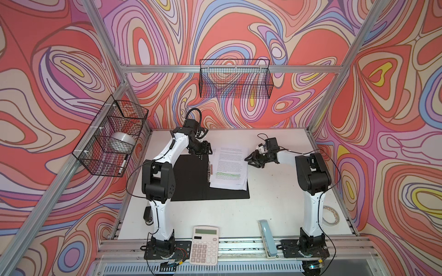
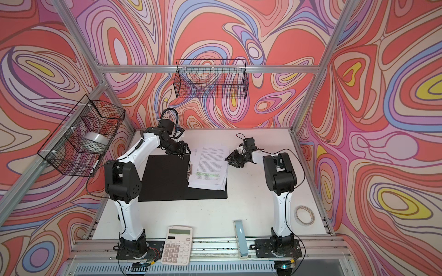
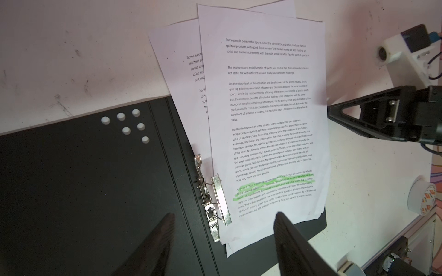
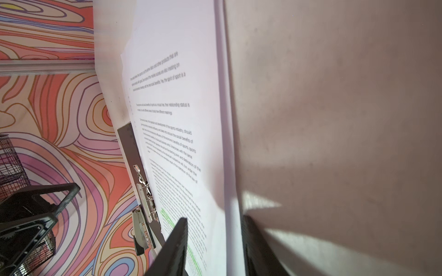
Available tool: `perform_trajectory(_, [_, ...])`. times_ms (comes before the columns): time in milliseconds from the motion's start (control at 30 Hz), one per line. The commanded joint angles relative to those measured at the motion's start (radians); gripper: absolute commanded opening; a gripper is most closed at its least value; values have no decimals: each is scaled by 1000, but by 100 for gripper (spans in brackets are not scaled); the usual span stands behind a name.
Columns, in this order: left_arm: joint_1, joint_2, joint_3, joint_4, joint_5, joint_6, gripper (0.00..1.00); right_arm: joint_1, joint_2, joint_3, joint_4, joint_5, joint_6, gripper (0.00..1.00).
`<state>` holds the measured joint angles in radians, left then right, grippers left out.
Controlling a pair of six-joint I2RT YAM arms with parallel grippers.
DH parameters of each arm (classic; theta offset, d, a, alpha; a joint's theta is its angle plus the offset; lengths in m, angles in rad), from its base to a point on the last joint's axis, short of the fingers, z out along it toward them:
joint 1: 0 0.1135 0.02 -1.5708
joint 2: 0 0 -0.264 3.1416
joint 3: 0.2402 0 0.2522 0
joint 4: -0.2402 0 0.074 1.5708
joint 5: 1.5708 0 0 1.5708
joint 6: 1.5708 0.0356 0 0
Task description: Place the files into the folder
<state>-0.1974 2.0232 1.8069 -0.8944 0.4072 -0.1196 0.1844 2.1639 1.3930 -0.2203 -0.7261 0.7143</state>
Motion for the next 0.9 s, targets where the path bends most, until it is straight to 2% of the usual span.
perform_trajectory(0, [0, 1, 29, -42, 54, 42, 65, -3, -10, 0, -99, 44, -39, 40])
perform_trajectory(133, [0, -6, 71, -96, 121, 142, 66, -3, -148, -26, -145, 156, -48, 40])
perform_trajectory(300, [0, -21, 158, -186, 129, 226, 67, 30, -364, -110, -213, 342, -42, 40])
perform_trajectory(533, [-2, -99, 132, -259, 60, 278, 65, 182, -603, -249, -309, 548, -25, 39])
perform_trajectory(733, [-20, -132, 177, -355, -51, 327, 65, 291, -756, -386, -318, 642, 35, 38])
perform_trajectory(867, [-20, -169, 148, -357, -86, 332, 65, 328, -844, -446, -317, 647, 91, 38])
